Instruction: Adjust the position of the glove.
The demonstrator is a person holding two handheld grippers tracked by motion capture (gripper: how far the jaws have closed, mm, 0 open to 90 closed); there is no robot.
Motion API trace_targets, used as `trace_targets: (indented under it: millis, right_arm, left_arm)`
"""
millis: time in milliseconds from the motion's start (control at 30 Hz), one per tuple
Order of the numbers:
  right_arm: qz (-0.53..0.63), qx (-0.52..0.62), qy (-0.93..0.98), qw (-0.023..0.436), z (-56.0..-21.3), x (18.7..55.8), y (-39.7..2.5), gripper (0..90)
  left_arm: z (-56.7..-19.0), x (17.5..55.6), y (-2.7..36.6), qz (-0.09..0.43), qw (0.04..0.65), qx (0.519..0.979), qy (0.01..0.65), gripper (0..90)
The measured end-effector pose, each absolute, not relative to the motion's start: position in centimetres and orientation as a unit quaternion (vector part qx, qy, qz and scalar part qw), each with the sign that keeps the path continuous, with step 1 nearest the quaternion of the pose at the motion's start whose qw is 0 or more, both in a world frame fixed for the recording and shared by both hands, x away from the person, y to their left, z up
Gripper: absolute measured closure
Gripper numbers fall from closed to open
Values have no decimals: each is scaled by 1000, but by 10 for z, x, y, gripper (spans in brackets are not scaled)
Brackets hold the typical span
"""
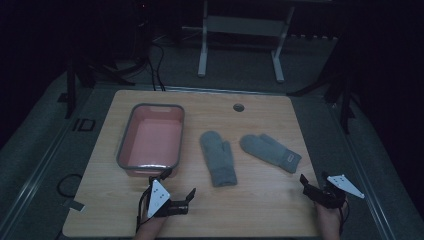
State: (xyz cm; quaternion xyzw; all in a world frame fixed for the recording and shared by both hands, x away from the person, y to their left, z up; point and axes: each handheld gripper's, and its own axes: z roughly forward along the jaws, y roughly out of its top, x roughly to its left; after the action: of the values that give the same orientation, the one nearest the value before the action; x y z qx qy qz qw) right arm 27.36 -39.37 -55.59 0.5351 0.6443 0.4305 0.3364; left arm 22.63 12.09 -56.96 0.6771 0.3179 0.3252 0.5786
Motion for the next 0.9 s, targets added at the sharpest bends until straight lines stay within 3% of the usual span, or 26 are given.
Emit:
trace_targets:
  millis: [267, 500, 600, 667, 900]
  right_arm:
    - [437, 535, 653, 310, -552, 272, -391, 124]
    - [434, 519, 659, 329, -527, 268, -381, 136]
    - [450, 514, 682, 262, -518, 276, -383, 134]
    - [452, 515, 685, 247, -515, 280, -382, 134]
    - [453, 498, 691, 263, -501, 287, -367, 138]
  left_arm:
    - [-570, 226, 121, 320, 582, 676, 319, 15]
    - [-570, 227, 122, 318, 585, 674, 321, 15]
    - [-570, 227, 122, 318, 584, 674, 322, 15]
    - [-570, 226, 122, 317, 585, 674, 321, 15]
    - [-570, 227, 122, 315, 585, 674, 322, 15]
